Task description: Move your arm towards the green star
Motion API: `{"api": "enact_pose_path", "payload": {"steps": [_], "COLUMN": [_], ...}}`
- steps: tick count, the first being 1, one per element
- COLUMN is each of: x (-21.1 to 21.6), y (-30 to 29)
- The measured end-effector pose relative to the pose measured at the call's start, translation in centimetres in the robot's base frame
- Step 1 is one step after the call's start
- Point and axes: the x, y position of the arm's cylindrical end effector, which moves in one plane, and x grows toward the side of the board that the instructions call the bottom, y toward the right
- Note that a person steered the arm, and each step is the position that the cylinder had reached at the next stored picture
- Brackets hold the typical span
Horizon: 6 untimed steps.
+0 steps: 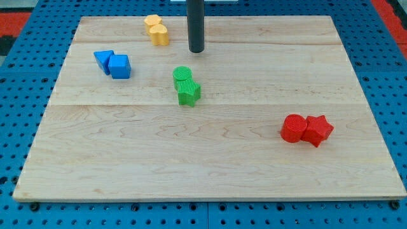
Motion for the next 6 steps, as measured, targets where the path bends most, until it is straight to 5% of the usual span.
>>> {"api": "enact_pose_path", "payload": {"steps": [4,6], "x": [-1.6,7.2], "y": [2.2,6.3]}}
